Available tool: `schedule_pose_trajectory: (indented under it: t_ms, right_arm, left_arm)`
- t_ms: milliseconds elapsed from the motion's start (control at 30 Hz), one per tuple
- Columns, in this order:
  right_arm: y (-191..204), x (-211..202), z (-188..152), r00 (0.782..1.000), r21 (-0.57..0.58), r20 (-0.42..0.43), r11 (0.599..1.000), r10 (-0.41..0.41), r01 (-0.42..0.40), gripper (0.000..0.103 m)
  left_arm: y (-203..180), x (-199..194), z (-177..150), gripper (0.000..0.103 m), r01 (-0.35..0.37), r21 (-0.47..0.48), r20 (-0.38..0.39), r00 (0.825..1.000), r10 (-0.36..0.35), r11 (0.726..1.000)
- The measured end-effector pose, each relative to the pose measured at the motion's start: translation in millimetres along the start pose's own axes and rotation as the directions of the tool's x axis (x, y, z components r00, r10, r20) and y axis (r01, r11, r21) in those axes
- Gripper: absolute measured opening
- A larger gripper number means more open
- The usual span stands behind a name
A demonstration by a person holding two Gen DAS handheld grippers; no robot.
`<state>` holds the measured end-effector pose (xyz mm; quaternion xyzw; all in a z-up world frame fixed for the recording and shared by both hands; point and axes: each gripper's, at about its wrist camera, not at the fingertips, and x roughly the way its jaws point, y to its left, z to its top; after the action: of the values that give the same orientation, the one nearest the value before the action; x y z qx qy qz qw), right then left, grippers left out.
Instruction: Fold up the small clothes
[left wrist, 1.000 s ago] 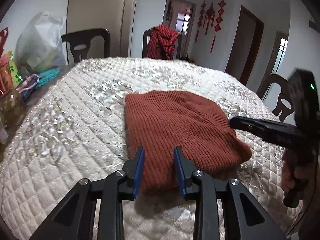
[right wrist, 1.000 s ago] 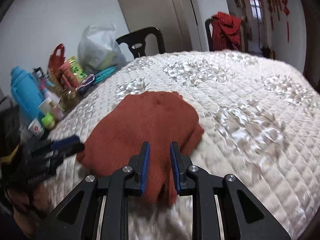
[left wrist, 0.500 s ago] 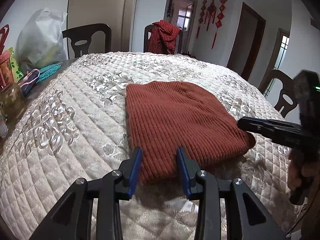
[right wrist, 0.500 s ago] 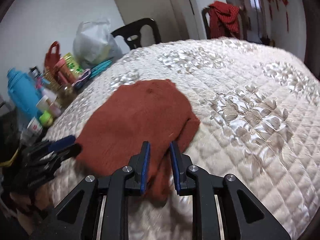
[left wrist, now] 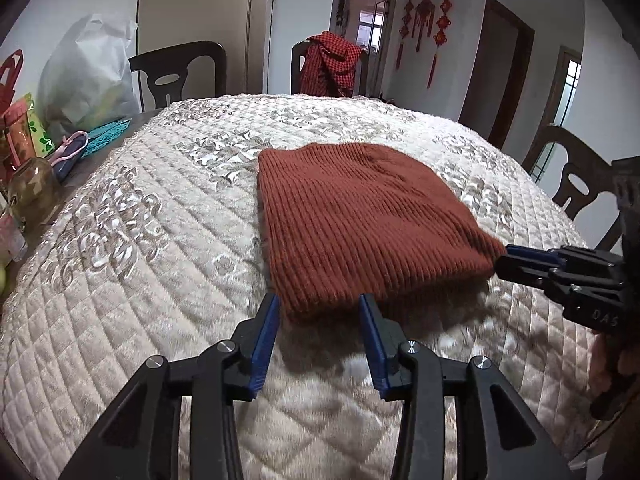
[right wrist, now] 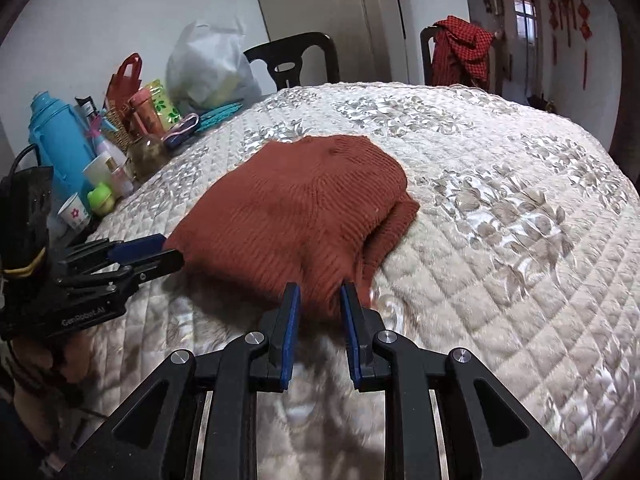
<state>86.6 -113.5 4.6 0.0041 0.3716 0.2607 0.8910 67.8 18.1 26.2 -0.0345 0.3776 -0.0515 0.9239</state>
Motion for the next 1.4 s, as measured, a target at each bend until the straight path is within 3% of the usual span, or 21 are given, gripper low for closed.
schedule_pose_trajectory:
  t_ms: [67,133,300,533,667,1400]
  right_arm:
    - [3.9,-5.1,-6.4,1.000,-0.015,-0.003,1.000,-0.011,0.011,0.025]
    - [5.6,-6.1,-12.4,1.000,-0.023,-0.015,0.999,-0.025,0.025,0.037]
    - [9.8,1.5,-26.3,0.996,-0.052,-0.062,0.996,-0.070,0.066,0.037]
    - [16.6,9.5,-32.2,0.990,-0.090,-0.093,0.991,-0.102,0.094,0.045]
    - [22.4,10.8,-33.8,0.987,-0.118,-0.092,0.985,-0.133,0.122,0.046]
    - [19.8,8.0,-35.5,0.989,-0.093,-0.084,0.989,-0.120,0.112,0.046]
  left_arm:
    - [-2.0,-1.0,-4.0,0.043,-0.014,0.012,-0.009,1.000,0.014,1.000]
    - [-3.4,-0.8,-8.1,0.043,-0.034,0.023,-0.018,0.999,0.035,0.999]
    - [-1.5,8.5,-19.0,0.043,-0.063,0.018,-0.066,0.996,0.064,0.998]
    - [-6.1,5.8,-23.0,0.049,-0.081,0.027,-0.052,0.995,0.082,0.996]
    - [-5.6,4.9,-24.1,0.050,-0.083,0.022,-0.049,0.995,0.084,0.996]
    - [-7.4,4.7,-24.8,0.059,-0.097,0.038,-0.049,0.994,0.099,0.995]
